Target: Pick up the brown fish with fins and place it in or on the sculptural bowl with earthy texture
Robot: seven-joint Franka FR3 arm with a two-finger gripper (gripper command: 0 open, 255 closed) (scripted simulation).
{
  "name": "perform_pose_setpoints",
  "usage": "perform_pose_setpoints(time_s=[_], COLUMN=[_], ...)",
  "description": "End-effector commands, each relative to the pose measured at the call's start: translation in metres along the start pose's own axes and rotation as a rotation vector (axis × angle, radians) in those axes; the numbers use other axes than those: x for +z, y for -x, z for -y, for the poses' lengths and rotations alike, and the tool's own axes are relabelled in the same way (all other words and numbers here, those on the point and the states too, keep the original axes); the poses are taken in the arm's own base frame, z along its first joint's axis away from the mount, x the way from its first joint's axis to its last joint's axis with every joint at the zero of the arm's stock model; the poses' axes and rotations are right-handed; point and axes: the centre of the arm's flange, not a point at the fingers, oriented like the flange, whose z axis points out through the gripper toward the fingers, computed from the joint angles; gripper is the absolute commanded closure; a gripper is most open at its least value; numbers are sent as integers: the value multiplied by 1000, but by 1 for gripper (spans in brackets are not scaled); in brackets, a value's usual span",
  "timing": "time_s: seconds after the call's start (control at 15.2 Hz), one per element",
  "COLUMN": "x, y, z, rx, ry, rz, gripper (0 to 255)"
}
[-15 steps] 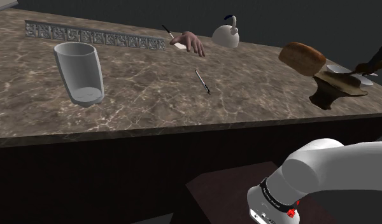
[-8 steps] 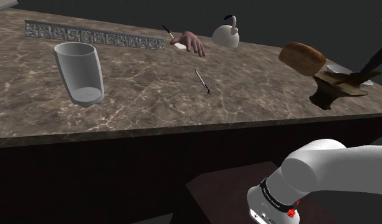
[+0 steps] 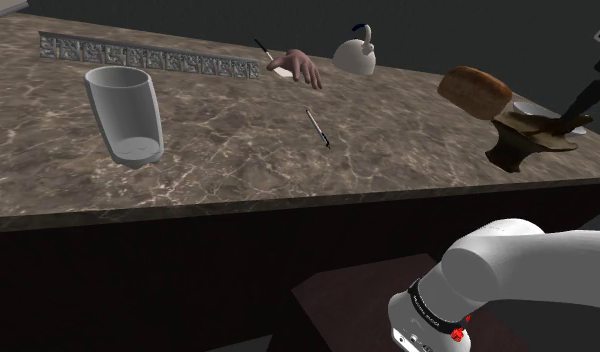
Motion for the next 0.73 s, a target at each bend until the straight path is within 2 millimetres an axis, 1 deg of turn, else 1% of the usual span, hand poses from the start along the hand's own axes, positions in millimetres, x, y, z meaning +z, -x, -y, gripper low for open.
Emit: perform_pose_setpoints(time_s=[0.0,0.07,0.4,0.59,0.66], x=[0,0,0,-40,-50], y=[0,0,0,0,0], z=[0,0,0,0,0], rx=[0,0,0,0,0], ry=[0,0,0,0,0], rz=[0,0,0,0,0], gripper=[255,0,0,0,0])
